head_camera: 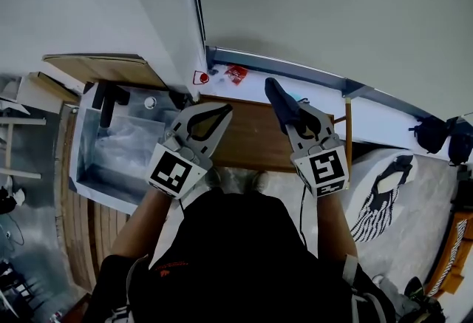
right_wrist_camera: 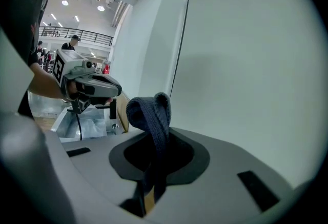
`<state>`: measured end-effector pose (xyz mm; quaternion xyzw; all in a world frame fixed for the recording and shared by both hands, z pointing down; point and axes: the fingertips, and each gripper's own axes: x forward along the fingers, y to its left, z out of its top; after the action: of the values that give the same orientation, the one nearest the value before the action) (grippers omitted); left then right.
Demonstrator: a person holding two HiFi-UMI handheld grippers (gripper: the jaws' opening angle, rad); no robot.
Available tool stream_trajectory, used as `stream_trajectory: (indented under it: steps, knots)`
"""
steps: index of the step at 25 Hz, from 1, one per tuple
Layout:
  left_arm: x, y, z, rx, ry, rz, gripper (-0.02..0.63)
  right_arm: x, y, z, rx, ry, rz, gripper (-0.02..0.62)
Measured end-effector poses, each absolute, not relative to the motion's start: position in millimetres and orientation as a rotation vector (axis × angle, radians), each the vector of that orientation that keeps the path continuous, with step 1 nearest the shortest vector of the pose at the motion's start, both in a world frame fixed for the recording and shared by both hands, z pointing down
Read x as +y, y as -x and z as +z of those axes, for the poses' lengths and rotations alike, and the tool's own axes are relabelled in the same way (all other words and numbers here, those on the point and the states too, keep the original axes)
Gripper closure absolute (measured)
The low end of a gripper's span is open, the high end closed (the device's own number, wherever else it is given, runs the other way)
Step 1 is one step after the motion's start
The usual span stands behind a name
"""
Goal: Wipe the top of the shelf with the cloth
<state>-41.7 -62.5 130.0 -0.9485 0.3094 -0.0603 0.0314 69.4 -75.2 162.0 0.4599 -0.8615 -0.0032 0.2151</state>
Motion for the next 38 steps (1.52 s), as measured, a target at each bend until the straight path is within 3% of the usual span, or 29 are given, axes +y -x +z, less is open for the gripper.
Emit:
stream_trajectory:
  steps: [38]
  knots:
    - [-67, 31, 138, 0.928, 2.932, -0.218, 0.584, -83, -75, 187, -2.358, -1.224, 0.061, 0.548]
